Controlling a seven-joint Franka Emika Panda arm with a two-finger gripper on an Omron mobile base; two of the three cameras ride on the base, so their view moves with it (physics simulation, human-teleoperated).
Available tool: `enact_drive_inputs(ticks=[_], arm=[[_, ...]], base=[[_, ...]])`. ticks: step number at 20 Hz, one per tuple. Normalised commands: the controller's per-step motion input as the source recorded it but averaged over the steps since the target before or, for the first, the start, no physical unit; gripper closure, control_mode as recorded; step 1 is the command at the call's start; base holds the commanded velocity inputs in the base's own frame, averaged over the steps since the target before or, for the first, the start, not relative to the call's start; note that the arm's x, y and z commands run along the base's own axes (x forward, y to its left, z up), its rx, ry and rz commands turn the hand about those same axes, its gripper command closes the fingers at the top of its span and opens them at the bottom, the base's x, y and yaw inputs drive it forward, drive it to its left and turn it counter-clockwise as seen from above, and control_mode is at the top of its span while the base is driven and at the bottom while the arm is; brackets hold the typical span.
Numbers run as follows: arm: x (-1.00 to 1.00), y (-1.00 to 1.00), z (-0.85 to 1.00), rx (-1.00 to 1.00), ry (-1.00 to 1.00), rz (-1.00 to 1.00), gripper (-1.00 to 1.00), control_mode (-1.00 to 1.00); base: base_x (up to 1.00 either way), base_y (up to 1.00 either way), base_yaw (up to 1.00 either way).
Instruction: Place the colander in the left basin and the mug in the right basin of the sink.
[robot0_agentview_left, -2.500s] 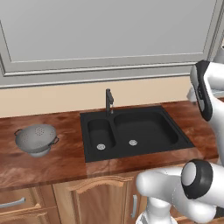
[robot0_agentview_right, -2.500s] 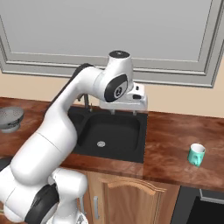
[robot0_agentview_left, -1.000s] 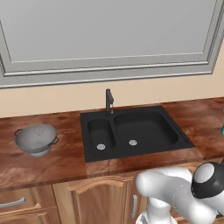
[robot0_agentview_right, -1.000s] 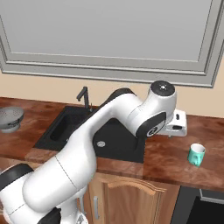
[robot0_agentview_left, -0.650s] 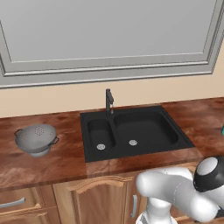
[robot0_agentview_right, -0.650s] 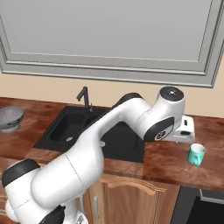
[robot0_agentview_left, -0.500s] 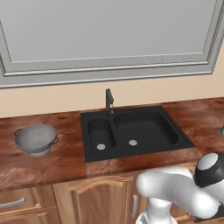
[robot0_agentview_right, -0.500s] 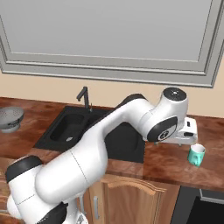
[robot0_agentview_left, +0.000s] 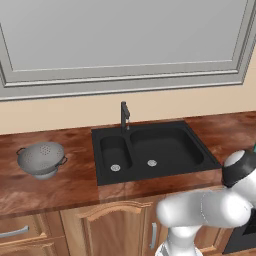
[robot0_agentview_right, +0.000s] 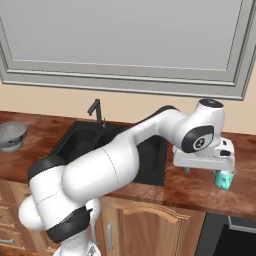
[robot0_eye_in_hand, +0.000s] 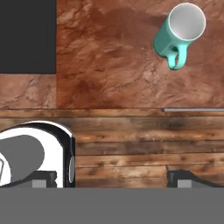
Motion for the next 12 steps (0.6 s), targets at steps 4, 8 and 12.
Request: enact_drive_inputs(ticks=[4,8,12], arm=[[0.00,-0.29,-0.15,0.16,0.11,0.14,-1.00,-1.00],[0.00,-0.25,-0.11,0.11,0.00,0.18,-1.00,-1.00],[0.08,-0.16,-0.14,0.03,0.00,0.13,-1.00,-1.00]], base=[[0.00,0.00,0.00],[0.00,0.00,0.00],[0.00,0.00,0.00]])
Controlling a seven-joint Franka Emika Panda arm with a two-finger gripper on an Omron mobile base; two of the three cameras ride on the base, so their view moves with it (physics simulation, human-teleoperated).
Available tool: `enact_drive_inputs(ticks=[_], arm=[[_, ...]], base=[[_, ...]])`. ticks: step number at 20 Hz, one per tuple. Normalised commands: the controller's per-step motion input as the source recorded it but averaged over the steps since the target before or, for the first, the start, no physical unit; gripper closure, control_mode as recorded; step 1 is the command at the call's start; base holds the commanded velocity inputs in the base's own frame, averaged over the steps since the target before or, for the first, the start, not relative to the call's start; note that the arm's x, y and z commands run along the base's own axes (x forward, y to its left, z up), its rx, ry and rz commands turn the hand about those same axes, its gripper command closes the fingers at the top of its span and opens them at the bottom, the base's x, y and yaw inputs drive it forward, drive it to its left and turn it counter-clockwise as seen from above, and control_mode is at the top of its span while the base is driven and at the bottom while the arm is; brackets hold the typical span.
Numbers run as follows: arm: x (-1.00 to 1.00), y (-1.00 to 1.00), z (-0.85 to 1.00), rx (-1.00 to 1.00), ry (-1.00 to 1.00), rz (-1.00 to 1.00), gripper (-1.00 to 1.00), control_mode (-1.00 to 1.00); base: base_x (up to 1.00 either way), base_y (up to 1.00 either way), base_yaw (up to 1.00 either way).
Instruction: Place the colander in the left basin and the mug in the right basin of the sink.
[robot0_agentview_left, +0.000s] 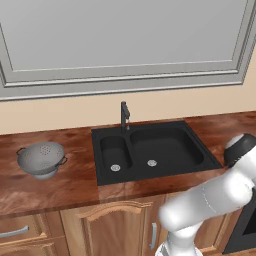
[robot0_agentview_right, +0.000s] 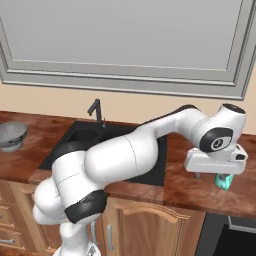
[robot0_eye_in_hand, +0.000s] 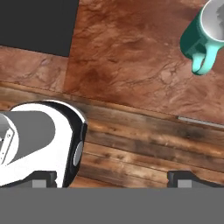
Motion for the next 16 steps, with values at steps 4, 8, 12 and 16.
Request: enact_drive_inputs(ticks=[4,8,12,16], arm=[[0.19,-0.14,-0.13,0.00,0.00,0.09,-1.00,-1.00],[0.23,-0.10,-0.14,0.00,0.00,0.05,-1.00,-1.00],[0.21,-0.05,-0.18,0.01,0.00,0.00,-1.00,-1.00],[0.26,-0.04,-0.23,0.00,0.00,0.00,-1.00,-1.00]], base=[[0.00,0.00,0.00],[0.00,0.00,0.00],[0.00,0.00,0.00],[0.00,0.00,0.00]])
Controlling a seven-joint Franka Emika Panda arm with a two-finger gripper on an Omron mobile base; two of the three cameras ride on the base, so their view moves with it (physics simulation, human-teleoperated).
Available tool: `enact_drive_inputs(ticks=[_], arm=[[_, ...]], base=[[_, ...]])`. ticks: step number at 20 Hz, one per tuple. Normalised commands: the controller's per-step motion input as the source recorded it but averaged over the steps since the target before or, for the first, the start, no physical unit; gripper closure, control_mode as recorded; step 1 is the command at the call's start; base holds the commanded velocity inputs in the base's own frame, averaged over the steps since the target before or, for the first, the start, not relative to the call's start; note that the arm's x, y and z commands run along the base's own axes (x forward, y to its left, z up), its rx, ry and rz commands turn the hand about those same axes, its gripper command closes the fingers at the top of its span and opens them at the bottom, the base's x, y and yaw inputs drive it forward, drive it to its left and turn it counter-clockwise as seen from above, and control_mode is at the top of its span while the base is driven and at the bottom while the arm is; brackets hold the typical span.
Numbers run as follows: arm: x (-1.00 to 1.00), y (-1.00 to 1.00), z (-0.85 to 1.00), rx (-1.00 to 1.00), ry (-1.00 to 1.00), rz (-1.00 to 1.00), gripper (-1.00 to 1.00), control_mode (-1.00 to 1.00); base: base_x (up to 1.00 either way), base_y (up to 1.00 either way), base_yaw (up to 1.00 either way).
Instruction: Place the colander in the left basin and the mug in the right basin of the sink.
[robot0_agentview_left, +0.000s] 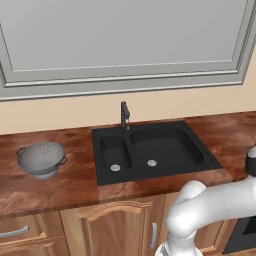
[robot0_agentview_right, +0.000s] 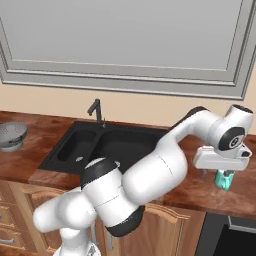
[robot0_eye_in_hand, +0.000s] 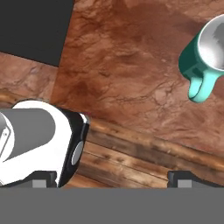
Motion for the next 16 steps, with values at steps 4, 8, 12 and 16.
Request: enact_drive_inputs(ticks=[4,8,12,16], arm=[[0.21,-0.03,-0.25,0.00,-0.03,0.00,-1.00,-1.00],[0.07,-0.16,-0.24,-0.01,-0.05,0.00,-1.00,-1.00],[0.05,-0.28,-0.19,-0.02,-0.03,0.00,-1.00,-1.00],[0.13,-0.18,-0.18,-0.07,-0.05,0.00,-1.00,-1.00]], base=[[0.00,0.00,0.00],[0.00,0.00,0.00],[0.00,0.00,0.00],[0.00,0.00,0.00]])
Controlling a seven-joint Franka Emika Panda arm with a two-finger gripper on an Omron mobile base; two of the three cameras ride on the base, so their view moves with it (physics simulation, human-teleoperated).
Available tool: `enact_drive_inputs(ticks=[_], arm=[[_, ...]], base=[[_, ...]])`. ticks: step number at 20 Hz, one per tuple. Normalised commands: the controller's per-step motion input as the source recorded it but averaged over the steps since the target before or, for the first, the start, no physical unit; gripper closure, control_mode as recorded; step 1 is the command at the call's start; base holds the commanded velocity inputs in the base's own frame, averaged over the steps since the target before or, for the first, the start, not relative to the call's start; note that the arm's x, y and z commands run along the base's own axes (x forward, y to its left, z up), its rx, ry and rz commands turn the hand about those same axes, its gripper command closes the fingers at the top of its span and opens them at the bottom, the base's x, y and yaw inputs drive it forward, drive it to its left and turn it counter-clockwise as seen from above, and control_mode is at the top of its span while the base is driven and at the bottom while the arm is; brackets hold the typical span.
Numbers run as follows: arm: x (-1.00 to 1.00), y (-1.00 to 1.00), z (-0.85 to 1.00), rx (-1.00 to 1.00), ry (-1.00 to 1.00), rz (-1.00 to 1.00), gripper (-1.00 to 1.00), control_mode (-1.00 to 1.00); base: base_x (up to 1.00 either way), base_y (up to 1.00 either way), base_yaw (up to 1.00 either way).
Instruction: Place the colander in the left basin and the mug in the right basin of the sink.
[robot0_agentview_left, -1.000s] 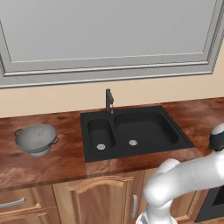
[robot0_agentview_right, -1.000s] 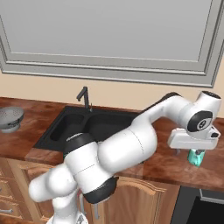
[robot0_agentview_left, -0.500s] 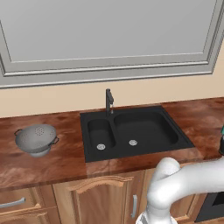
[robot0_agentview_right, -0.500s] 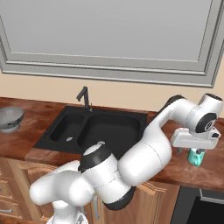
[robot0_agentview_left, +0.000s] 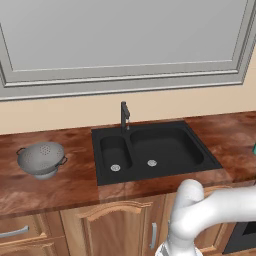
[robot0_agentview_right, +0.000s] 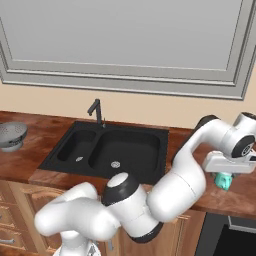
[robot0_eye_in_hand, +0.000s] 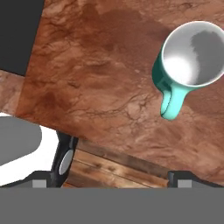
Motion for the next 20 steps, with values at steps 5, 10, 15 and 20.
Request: enact_drive_inputs(ticks=[5,10,15,20], arm=[[0.14,-0.13,-0.18,-0.08,-0.08,0.00,-1.00,-1.00],[0.10,-0.10,-0.22,-0.05,-0.08,0.00,-1.00,-1.00],[0.18,-0.10,-0.21,-0.01,-0.04,0.00,-1.00,-1.00],[0.26,-0.07,-0.18,-0.01,0.00,0.00,-1.00,-1.00]], base=[[0.00,0.00,0.00],[0.00,0.00,0.00],[0.00,0.00,0.00],[0.00,0.00,0.00]])
